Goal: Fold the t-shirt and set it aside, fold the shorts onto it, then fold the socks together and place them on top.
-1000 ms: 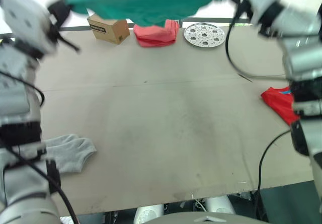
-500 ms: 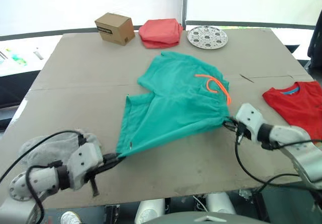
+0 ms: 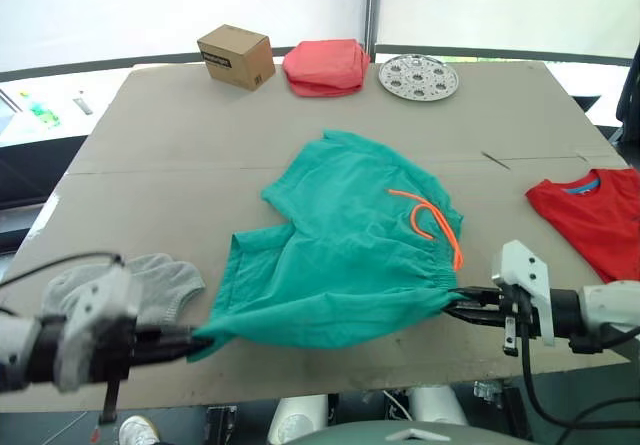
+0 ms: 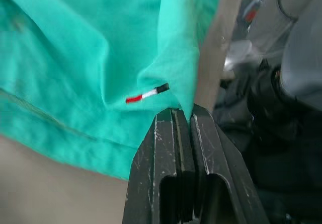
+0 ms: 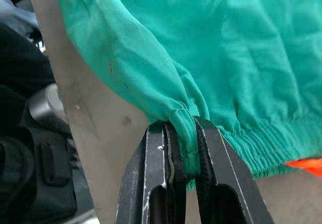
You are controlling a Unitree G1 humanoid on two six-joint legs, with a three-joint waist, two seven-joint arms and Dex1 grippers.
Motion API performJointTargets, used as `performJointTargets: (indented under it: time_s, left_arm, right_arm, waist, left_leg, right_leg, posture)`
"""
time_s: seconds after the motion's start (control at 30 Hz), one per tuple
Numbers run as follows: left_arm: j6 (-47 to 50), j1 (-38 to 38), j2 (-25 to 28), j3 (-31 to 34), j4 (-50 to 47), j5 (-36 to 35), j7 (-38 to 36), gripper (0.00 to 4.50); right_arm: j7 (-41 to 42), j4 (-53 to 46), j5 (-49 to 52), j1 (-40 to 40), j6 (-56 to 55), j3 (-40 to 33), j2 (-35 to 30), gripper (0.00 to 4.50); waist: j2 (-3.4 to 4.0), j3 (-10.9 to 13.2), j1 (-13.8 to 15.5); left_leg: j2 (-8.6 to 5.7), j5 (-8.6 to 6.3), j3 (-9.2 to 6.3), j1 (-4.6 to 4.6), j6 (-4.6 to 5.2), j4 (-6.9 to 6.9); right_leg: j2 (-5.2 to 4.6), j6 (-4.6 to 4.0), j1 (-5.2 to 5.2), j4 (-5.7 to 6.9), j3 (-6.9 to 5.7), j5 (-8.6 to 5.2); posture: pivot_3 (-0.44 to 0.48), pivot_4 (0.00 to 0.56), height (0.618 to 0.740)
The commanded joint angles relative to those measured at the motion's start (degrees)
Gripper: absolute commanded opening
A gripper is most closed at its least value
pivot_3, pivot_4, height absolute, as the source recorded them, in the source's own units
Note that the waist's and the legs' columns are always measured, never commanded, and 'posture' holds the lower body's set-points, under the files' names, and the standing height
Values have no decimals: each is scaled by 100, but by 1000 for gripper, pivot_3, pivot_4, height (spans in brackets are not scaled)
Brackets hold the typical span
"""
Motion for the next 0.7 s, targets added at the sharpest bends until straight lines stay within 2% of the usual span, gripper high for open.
performJointTargets:
  time_s: [0.03, 0.13, 0.2, 0.33, 0.43, 0.53, 0.7]
  left_arm:
    - [591, -1034, 357, -355, 271, -460, 180, 13]
    - [824, -2931, 512, -1508, 809, -284, 561, 13]
    - [883, -4287, 255, -2400, 1250, 245, 831, 13]
    - [628, -6160, -437, -3625, 2245, 1341, 1192, 13]
    - [147, -7290, -1094, -4295, 3213, 2208, 1402, 13]
    - [-821, -8137, -1708, -4810, 4349, 3128, 1623, 13]
    - [-2371, -9258, -2539, -5170, 6424, 4150, 2030, 13]
  right_arm:
    - [-199, 80, 459, -275, 360, -364, -22, 31]
    - [-459, 504, 1160, -808, 999, -663, -20, 31]
    - [-745, 834, 1200, -1215, 1266, -652, 1, 31]
    - [-1288, 1294, 1106, -1811, 1634, -555, 86, 31]
    - [-1857, 1704, 934, -2296, 1984, -475, 260, 31]
    - [-2186, 1897, 676, -2649, 2112, -240, 378, 31]
    - [-2691, 2350, 239, -3206, 2187, -52, 738, 31]
  waist:
    - [5, 1, -4]
    - [1, 7, 26]
    - [-10, 3, 59]
    - [-9, 1, 86]
    - [-25, 4, 81]
    - [-33, 4, 90]
    - [-42, 3, 75]
  left_leg:
    - [-1, 0, 2, -2, 0, 0]
    - [-9, -2, 4, -4, 6, 0]
    - [-11, 4, 4, 0, 15, 2]
    - [-11, 28, 12, 9, 10, -7]
    - [-11, 31, 20, 9, 5, -1]
    - [-13, 32, 25, 0, 6, 9]
    - [-15, 25, 44, -1, 18, 14]
  right_leg:
    - [0, 0, 0, -5, 1, 0]
    - [3, 2, 5, -9, 5, 2]
    - [15, 5, 12, -8, 6, 5]
    - [50, 21, 28, -10, 19, 17]
    - [53, 5, 29, -2, 22, 28]
    - [54, 9, 25, -5, 28, 29]
    - [50, 14, 22, -6, 42, 28]
  posture:
    - [0, 150, 736]
    - [0, 150, 736]
    - [0, 150, 736]
    - [0, 150, 736]
    - [0, 150, 736]
    - [0, 150, 736]
    - [0, 150, 736]
